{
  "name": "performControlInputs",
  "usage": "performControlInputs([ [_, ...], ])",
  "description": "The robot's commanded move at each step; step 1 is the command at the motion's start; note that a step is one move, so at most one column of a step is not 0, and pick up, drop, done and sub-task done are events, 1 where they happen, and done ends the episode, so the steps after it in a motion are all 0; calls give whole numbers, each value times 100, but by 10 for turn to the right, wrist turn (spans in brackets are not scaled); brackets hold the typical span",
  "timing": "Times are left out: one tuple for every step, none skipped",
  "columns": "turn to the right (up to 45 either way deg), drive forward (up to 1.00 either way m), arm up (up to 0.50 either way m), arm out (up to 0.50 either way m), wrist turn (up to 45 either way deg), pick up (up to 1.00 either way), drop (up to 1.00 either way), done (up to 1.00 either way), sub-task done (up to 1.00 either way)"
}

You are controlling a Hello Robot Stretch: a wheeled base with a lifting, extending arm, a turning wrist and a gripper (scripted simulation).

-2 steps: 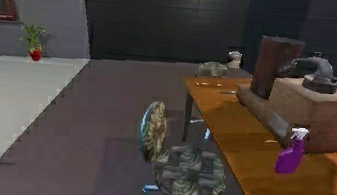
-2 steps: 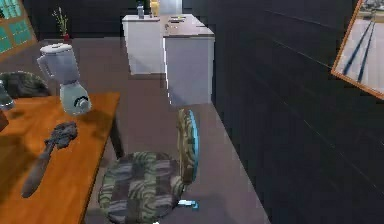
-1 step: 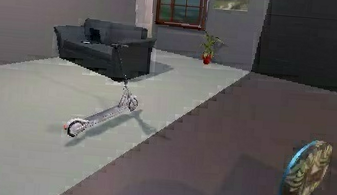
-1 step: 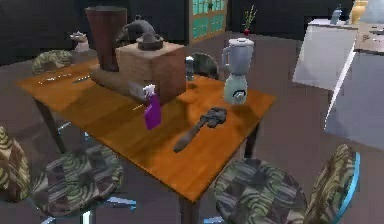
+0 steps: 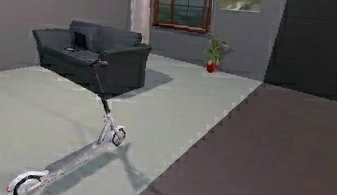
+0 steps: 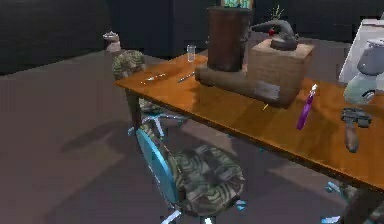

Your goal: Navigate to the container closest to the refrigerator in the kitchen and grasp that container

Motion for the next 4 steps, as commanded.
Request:
performControlInputs([
  [330,0,0,0,0,0,0,0,0],
  [0,100,0,0,0,0,0,0,0],
  [390,0,0,0,0,0,0,0,0],
  [30,0,0,0,0,0,0,0,0],
])
